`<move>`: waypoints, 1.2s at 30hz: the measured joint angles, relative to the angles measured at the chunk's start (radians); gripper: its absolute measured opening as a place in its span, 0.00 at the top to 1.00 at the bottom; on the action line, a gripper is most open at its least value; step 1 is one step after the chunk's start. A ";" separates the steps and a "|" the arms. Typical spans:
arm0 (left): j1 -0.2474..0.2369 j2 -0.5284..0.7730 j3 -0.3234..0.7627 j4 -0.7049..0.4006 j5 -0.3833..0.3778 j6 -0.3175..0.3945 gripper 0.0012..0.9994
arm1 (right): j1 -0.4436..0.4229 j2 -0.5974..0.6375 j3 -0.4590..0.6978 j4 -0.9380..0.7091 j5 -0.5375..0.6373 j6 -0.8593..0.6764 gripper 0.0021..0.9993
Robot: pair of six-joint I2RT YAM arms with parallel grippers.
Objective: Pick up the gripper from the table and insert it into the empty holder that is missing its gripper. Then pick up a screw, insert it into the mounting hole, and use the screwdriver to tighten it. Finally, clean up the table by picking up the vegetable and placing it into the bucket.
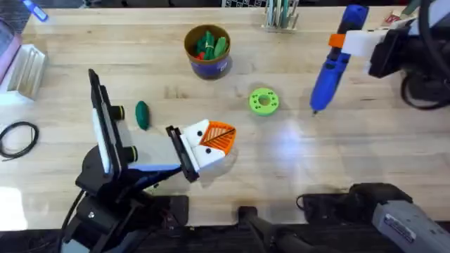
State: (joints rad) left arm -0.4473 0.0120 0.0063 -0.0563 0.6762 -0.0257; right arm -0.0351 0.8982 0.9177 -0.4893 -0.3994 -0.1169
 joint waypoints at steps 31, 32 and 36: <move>0.000 0.000 0.000 0.000 0.000 0.000 0.99 | 0.754 0.017 -0.275 1.199 -0.167 0.335 0.98; 0.000 0.000 0.000 0.000 0.000 0.000 0.99 | 0.770 0.035 -0.275 1.227 -0.167 0.326 0.98; 0.000 0.000 0.000 0.000 -0.004 0.000 0.99 | 0.806 0.072 -0.275 1.270 -0.168 0.310 0.98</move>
State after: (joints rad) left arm -0.4473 0.0120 0.0063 -0.0563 0.6719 -0.0257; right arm 0.7705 0.9701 0.6430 0.7811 -0.5677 0.1927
